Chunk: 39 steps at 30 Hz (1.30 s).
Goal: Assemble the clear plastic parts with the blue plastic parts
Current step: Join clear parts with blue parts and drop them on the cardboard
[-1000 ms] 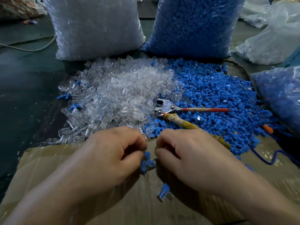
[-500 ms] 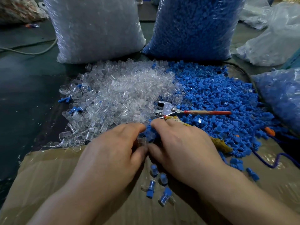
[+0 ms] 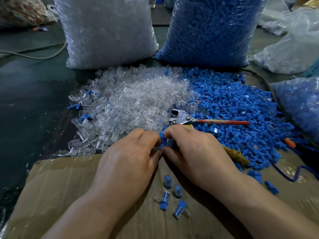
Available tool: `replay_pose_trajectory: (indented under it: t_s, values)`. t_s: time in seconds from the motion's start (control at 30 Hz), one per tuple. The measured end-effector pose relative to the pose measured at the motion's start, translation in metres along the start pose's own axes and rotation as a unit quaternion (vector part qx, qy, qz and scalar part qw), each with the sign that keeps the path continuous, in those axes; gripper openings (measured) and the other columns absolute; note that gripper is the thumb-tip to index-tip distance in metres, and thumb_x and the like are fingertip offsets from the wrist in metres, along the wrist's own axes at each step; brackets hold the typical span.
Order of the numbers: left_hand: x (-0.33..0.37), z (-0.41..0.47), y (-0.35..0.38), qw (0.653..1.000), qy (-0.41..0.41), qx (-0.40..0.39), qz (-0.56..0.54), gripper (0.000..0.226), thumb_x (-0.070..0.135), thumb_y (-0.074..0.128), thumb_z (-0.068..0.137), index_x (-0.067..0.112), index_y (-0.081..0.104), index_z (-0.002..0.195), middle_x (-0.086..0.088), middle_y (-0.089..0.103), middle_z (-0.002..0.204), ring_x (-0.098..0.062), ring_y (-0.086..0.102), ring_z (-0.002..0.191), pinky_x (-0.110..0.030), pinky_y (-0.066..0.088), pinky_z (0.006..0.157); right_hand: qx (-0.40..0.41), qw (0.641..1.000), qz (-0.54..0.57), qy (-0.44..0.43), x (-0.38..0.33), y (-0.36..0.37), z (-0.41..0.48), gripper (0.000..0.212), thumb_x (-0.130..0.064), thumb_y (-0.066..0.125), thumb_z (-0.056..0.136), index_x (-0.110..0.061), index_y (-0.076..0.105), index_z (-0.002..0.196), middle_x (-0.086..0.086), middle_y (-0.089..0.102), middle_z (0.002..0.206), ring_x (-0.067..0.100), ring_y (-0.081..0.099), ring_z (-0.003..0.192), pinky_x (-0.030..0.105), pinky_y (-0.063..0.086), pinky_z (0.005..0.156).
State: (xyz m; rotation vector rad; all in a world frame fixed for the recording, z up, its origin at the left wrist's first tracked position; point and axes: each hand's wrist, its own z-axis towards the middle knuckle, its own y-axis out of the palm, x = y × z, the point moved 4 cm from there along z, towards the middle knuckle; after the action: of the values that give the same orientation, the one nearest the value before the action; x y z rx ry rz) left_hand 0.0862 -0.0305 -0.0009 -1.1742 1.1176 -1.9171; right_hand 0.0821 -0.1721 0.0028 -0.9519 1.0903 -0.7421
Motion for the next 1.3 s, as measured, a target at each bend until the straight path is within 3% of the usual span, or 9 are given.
replay_pose_trajectory:
  t_s: [0.23, 0.37, 0.43, 0.53, 0.7, 0.8, 0.93, 1.13, 1.3]
  values:
    - [-0.001, -0.001, -0.002, 0.998, -0.024, 0.04, -0.038, 0.032, 0.038, 0.055, 0.087, 0.034, 0.06, 0.119, 0.015, 0.066, 0.1, -0.009, 0.065, 0.078, -0.032, 0.057, 0.067, 0.067, 0.995, 0.075, 0.018, 0.007, -0.002, -0.001, 0.015, -0.035, 0.061, 0.09, -0.028, 0.055, 0.102, -0.017, 0.049, 0.087, 0.008, 0.05, 0.08, 0.032, 0.041, 0.069]
    - [-0.003, -0.002, -0.001, 0.988, -0.026, 0.055, -0.143, 0.028, 0.036, 0.057, 0.09, 0.033, 0.066, 0.116, 0.021, 0.063, 0.098, 0.004, 0.06, 0.092, -0.009, 0.048, 0.075, 0.061, 0.992, 0.106, 0.005, 0.008, -0.004, 0.0, 0.015, -0.033, 0.06, 0.092, -0.03, 0.058, 0.106, -0.017, 0.057, 0.092, 0.003, 0.052, 0.085, 0.02, 0.041, 0.071]
    - [-0.005, -0.003, 0.001, 0.974, -0.039, 0.057, -0.217, 0.018, 0.036, 0.061, 0.09, 0.04, 0.067, 0.107, 0.019, 0.067, 0.088, 0.002, 0.063, 0.086, -0.012, 0.05, 0.074, 0.054, 0.991, 0.119, -0.007, 0.005, -0.005, 0.0, 0.014, -0.034, 0.058, 0.092, -0.032, 0.059, 0.106, -0.018, 0.058, 0.095, -0.001, 0.053, 0.09, 0.016, 0.043, 0.074]
    - [-0.011, -0.003, 0.006, 0.936, -0.091, 0.055, -0.337, 0.015, 0.034, 0.074, 0.087, 0.043, 0.069, 0.099, 0.008, 0.072, 0.075, -0.012, 0.067, 0.063, -0.033, 0.057, 0.056, 0.061, 0.99, 0.13, -0.016, 0.002, -0.007, -0.001, 0.014, -0.029, 0.061, 0.092, -0.031, 0.059, 0.106, -0.018, 0.058, 0.096, -0.002, 0.052, 0.091, 0.014, 0.041, 0.079]
    - [-0.012, -0.004, 0.014, 0.859, -0.142, 0.041, -0.491, 0.012, 0.034, 0.07, 0.079, 0.03, 0.072, 0.091, 0.002, 0.062, 0.058, -0.013, 0.055, 0.047, -0.03, 0.046, 0.047, 0.079, 0.976, 0.204, 0.019, 0.004, -0.008, -0.005, 0.022, -0.038, 0.066, 0.085, -0.039, 0.055, 0.104, -0.02, 0.061, 0.095, -0.003, 0.058, 0.088, 0.016, 0.046, 0.075]
    - [-0.01, -0.003, 0.012, 0.858, -0.127, 0.028, -0.496, 0.007, 0.032, 0.072, 0.082, 0.031, 0.072, 0.089, 0.002, 0.062, 0.058, -0.009, 0.054, 0.045, -0.024, 0.044, 0.042, 0.065, 0.953, 0.285, 0.083, 0.009, -0.004, -0.007, 0.029, -0.04, 0.074, 0.082, -0.042, 0.052, 0.102, -0.018, 0.063, 0.09, 0.002, 0.064, 0.07, 0.025, 0.055, 0.065]
    - [-0.011, -0.001, 0.008, 0.832, -0.157, 0.032, -0.532, 0.013, 0.016, 0.069, 0.087, 0.029, 0.071, 0.085, -0.001, 0.06, 0.053, -0.009, 0.049, 0.04, -0.017, 0.038, 0.037, 0.019, 0.887, 0.443, 0.13, 0.007, -0.001, -0.007, 0.023, -0.021, 0.076, 0.084, -0.031, 0.055, 0.085, 0.003, 0.068, 0.069, 0.02, 0.069, 0.056, 0.039, 0.059, 0.053]
    - [-0.012, -0.001, 0.001, 0.784, -0.185, 0.026, -0.592, 0.023, -0.001, 0.062, 0.09, 0.02, 0.07, 0.086, -0.004, 0.06, 0.06, -0.012, 0.053, 0.046, -0.018, 0.042, 0.039, -0.001, 0.8, 0.576, 0.169, 0.01, -0.005, -0.008, 0.008, -0.01, 0.069, 0.087, -0.018, 0.067, 0.085, 0.005, 0.063, 0.062, 0.026, 0.061, 0.055, 0.035, 0.055, 0.05]
    - [-0.006, -0.003, 0.003, 0.784, -0.194, 0.005, -0.59, 0.02, 0.008, 0.063, 0.092, 0.025, 0.069, 0.083, -0.008, 0.064, 0.06, -0.018, 0.052, 0.041, -0.027, 0.045, 0.037, -0.005, 0.784, 0.6, 0.16, 0.004, -0.009, -0.01, 0.004, -0.02, 0.069, 0.081, -0.019, 0.069, 0.085, 0.003, 0.058, 0.058, 0.018, 0.057, 0.05, 0.027, 0.049, 0.045]
